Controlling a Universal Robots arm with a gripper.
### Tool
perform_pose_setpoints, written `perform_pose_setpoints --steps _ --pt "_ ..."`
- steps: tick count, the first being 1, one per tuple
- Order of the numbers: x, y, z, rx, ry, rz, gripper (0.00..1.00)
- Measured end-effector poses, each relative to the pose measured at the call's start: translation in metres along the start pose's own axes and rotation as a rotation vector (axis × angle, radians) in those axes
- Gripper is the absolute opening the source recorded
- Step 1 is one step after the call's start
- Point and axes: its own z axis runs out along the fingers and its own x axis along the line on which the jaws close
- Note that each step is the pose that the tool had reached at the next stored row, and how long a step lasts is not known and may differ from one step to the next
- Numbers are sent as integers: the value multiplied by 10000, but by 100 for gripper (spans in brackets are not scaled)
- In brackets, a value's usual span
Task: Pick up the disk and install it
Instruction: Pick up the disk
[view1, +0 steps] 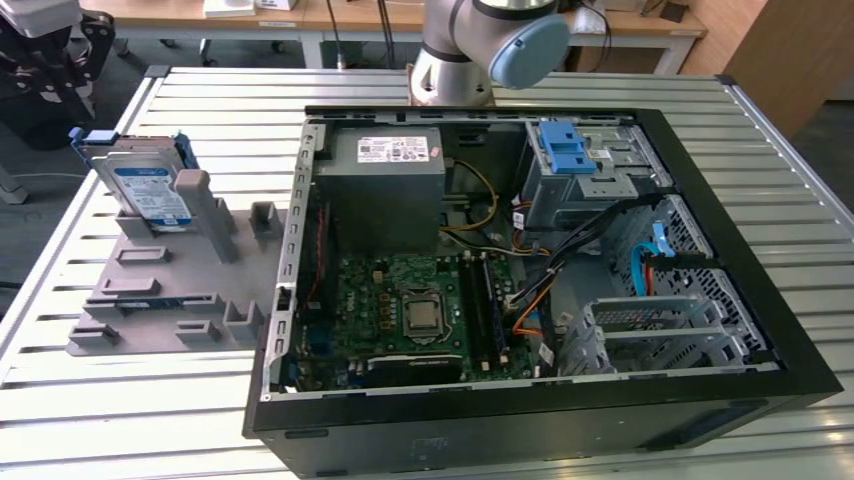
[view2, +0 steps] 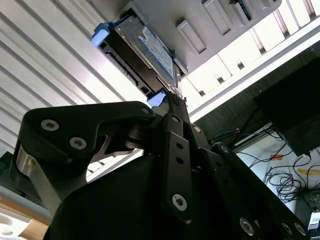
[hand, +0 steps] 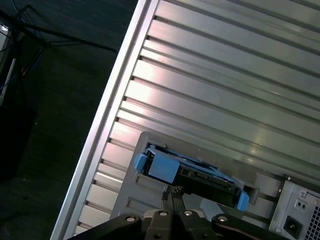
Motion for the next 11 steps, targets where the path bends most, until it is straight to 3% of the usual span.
perform_pose_setpoints --steps 11 --pt "1 0 0 1 15 -346 11"
